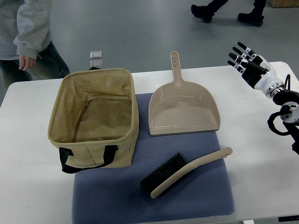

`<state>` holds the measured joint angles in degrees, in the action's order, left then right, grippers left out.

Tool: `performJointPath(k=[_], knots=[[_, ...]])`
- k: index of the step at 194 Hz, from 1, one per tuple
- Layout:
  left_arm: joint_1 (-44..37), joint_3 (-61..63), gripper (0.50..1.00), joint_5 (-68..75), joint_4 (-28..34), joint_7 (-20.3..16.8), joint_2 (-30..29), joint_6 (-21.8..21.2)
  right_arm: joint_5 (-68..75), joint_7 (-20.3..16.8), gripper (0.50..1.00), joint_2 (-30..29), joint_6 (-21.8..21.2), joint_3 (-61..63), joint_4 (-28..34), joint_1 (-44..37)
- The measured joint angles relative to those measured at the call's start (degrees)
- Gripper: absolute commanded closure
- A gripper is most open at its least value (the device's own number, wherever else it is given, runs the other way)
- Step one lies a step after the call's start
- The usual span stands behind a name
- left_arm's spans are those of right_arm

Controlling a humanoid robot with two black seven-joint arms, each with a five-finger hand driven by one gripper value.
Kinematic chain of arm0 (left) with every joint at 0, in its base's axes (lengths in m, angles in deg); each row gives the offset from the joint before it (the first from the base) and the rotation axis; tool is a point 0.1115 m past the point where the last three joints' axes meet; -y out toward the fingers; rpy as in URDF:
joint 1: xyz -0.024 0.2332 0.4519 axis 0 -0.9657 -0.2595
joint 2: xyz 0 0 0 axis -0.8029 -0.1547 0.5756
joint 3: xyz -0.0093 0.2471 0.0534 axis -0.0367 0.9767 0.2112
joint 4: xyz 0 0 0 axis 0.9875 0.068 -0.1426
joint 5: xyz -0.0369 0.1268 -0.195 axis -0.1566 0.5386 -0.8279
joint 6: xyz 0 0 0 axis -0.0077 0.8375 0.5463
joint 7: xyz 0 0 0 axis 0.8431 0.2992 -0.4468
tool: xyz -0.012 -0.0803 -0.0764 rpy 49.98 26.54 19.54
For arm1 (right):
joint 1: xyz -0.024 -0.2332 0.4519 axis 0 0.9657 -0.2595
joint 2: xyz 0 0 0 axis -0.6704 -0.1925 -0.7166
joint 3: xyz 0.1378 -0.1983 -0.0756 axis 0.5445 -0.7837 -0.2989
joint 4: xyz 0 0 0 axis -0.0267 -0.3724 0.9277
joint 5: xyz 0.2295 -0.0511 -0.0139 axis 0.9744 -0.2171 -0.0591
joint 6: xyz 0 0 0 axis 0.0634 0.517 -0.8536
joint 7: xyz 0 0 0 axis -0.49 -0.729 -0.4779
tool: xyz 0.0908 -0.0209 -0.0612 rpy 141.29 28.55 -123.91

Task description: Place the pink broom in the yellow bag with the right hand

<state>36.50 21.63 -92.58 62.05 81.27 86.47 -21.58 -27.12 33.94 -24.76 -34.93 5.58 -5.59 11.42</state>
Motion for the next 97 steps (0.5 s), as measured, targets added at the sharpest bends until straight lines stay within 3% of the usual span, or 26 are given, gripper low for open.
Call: performJointPath(k=[97], knots=[[-0.1,-0.2,0.5,0.0,0.2,0.1,0.0,0.2,0.0,0.0,0.57,0.0,-0.2,0.1,0.0,0.2]])
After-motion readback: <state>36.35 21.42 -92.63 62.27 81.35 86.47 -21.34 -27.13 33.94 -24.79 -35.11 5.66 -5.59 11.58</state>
